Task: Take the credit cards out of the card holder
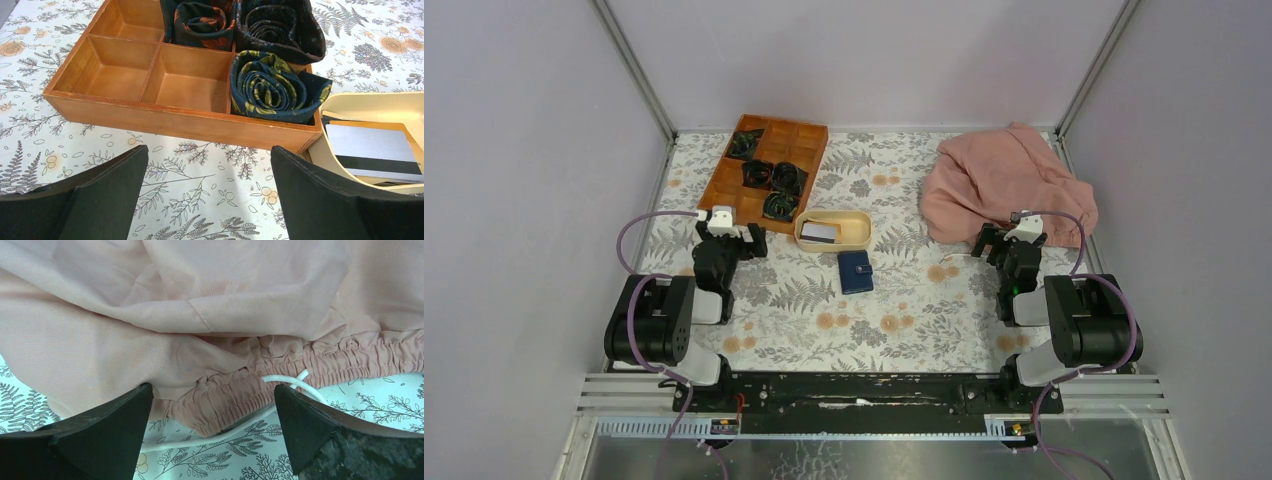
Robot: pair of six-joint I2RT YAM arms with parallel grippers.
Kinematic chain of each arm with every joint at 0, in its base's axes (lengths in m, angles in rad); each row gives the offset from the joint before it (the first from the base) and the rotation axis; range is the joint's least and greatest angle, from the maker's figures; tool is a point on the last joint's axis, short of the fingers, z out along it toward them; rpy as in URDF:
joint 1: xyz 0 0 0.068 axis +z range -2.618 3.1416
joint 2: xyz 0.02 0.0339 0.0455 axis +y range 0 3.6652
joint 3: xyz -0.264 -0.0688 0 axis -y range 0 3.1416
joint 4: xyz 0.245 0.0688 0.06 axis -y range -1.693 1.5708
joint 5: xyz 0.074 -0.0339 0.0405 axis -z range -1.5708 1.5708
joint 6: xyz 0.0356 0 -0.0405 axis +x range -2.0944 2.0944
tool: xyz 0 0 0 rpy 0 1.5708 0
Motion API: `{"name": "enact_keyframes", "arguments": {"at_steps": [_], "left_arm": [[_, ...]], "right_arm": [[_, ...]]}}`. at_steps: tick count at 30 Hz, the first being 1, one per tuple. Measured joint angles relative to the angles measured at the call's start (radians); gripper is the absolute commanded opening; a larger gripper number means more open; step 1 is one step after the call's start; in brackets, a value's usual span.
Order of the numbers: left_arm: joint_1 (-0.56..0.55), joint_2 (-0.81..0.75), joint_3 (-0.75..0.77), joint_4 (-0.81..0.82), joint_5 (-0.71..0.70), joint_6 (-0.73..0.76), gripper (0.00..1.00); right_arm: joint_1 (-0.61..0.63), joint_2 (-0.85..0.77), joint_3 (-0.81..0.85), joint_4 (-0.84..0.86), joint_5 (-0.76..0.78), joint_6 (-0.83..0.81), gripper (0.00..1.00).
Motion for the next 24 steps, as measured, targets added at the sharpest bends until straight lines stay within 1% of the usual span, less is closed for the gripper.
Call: {"name": "enact_keyframes", "arguments": {"at_steps": [7, 8, 10, 11, 13, 14, 16, 18, 19, 21, 24], "left_arm": [[0.000, 0.000, 0.000, 0.000, 0.000, 0.000, 1.00], [0.000, 0.000, 0.000, 0.000, 0.002, 0.001, 1.00], [-0.003, -0.005, 0.003, -0.017, 0.007, 0.008, 1.00], [-0.010, -0.020, 0.014, -0.058, 0.003, 0.013, 1.00], [-0.036, -0.081, 0.073, -0.212, -0.045, 0.011, 1.00], [-0.063, -0.121, 0.136, -0.330, -0.090, -0.005, 1.00], [-0.123, -0.175, 0.269, -0.502, -0.174, -0.045, 1.00], [-0.179, -0.204, 0.396, -0.637, -0.248, -0.090, 1.00], [-0.256, -0.225, 0.462, -0.708, -0.291, -0.116, 1.00], [-0.342, -0.232, 0.535, -0.799, -0.327, -0.141, 1.00], [-0.438, -0.228, 0.579, -0.921, -0.340, -0.180, 1.00]], "right_arm": [[0.002, -0.009, 0.001, -0.018, 0.002, -0.002, 0.99], [0.006, -0.031, 0.010, -0.068, 0.011, -0.002, 0.99], [0.016, -0.107, 0.080, -0.266, 0.033, 0.032, 0.99], [0.020, -0.148, 0.150, -0.396, 0.032, 0.060, 0.99], [0.026, -0.206, 0.274, -0.557, -0.005, 0.103, 0.99], [0.035, -0.236, 0.318, -0.602, -0.027, 0.127, 0.99], [0.074, -0.300, 0.371, -0.682, -0.053, 0.178, 0.99], [0.130, -0.345, 0.409, -0.792, -0.072, 0.230, 0.99], [0.154, -0.347, 0.429, -0.845, -0.076, 0.245, 0.99], [0.198, -0.320, 0.474, -0.945, -0.074, 0.264, 0.99], [0.254, -0.233, 0.546, -1.073, -0.072, 0.278, 0.99]]}}
